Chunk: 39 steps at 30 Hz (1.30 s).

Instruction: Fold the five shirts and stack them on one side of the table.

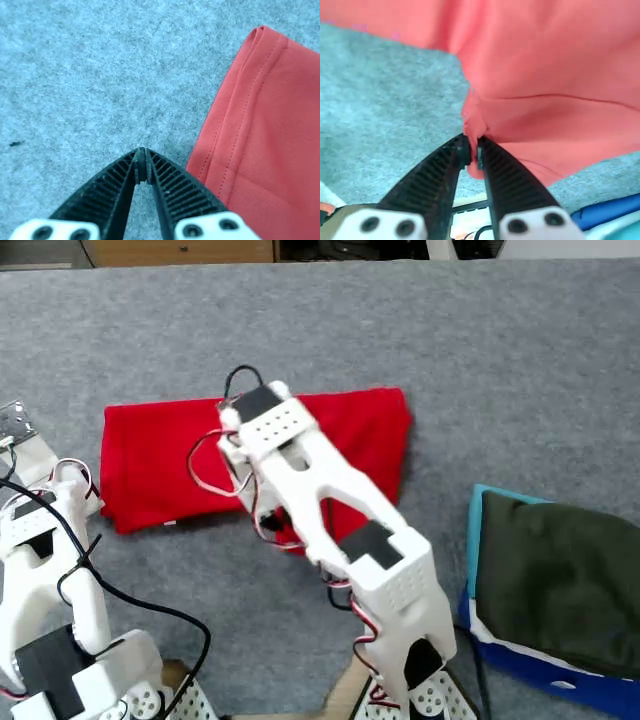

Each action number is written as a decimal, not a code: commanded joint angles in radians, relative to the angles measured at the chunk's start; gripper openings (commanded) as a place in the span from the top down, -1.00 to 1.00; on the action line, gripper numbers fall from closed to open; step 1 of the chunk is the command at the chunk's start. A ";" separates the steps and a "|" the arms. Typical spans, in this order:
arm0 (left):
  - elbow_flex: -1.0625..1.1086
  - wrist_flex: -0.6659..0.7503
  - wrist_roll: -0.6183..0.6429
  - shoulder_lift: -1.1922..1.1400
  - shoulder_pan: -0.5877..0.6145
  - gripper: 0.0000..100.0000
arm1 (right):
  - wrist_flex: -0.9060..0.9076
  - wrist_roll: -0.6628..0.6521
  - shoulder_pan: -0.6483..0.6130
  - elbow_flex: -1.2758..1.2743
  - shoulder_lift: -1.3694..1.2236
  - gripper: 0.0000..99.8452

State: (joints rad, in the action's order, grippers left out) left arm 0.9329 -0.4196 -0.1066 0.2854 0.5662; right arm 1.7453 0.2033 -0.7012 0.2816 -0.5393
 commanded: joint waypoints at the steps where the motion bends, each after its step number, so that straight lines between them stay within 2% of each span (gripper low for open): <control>1: -0.008 0.018 0.002 0.008 -0.006 0.96 | -0.040 -0.011 -0.012 -0.045 0.002 0.97; 5: -0.008 0.018 0.002 0.008 -0.006 0.96 | -0.101 -0.020 0.033 -0.140 0.002 0.93; 9: -0.008 -0.002 0.003 0.018 -0.005 0.95 | -0.077 -0.054 0.077 -0.147 0.019 0.56; 11: -0.051 -0.084 0.005 0.018 0.000 0.96 | -0.041 -0.080 0.081 -0.111 0.050 0.46; 14: -0.176 -0.298 0.008 0.018 -0.002 0.96 | 0.002 -0.087 0.082 -0.019 0.127 0.56; 18: -0.350 -0.539 0.003 0.061 -0.026 0.96 | 0.037 -0.124 0.085 0.071 0.206 0.82; 20: -0.367 -0.611 -0.023 0.093 -0.087 0.96 | 0.037 -0.129 0.087 0.084 0.225 0.93; 23: -0.321 -0.671 -0.052 0.117 -0.206 0.96 | 0.037 -0.129 0.087 0.082 0.231 0.95; 30: -0.077 -0.549 -0.055 0.127 -0.302 0.96 | 0.037 -0.167 0.173 0.124 0.229 0.95; 34: 0.037 -0.404 -0.054 0.128 -0.292 0.96 | 0.002 -0.195 0.245 0.166 0.223 0.96; 39: 0.072 -0.341 -0.048 0.127 -0.252 0.96 | -0.109 -0.242 0.343 0.177 0.176 0.96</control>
State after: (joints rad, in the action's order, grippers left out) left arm 1.0019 -0.8002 -0.1542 0.3882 0.2869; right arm 1.6870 -0.0146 -0.4173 0.4058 -0.3736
